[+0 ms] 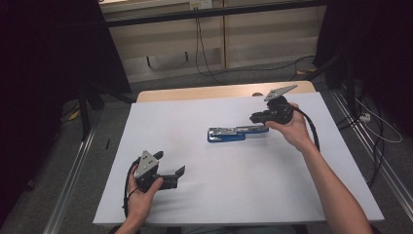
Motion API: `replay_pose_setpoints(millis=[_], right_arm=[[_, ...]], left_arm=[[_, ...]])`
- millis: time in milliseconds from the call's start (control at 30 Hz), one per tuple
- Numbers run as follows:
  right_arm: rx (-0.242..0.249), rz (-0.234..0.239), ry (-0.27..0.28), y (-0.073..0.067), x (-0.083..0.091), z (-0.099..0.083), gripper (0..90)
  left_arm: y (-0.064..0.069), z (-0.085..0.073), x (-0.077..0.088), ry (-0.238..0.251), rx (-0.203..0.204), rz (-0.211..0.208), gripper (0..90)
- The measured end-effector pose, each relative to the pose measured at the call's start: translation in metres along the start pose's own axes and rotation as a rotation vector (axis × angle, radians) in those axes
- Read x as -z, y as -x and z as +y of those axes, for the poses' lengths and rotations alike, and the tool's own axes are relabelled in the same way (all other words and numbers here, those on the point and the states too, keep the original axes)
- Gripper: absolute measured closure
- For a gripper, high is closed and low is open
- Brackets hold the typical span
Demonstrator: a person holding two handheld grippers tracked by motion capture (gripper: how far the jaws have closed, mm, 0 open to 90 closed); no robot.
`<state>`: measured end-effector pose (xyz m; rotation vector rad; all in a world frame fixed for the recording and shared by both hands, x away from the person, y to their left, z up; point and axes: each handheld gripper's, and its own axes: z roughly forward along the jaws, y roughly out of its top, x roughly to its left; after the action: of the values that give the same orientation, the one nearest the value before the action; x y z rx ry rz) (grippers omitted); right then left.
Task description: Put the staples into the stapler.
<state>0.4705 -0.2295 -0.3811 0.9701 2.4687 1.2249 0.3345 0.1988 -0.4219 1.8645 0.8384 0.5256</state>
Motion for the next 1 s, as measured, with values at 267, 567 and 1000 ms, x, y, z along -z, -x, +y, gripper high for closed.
replay_pose_setpoints(millis=[267,567,1000], right_arm=[[0.015,0.023,-0.007,-0.005,-0.011,0.004,79.4],[0.026,0.041,-0.014,-0.008,-0.02,0.009,79.3],[0.059,0.08,-0.017,-0.021,-0.041,0.024,79.3]], left_arm=[[0.0,0.0,0.001,0.003,-0.004,0.002,4.6],[0.0,0.0,0.002,0.013,0.003,0.008,4.5],[-0.001,0.0,0.002,0.007,0.001,0.005,4.5]])
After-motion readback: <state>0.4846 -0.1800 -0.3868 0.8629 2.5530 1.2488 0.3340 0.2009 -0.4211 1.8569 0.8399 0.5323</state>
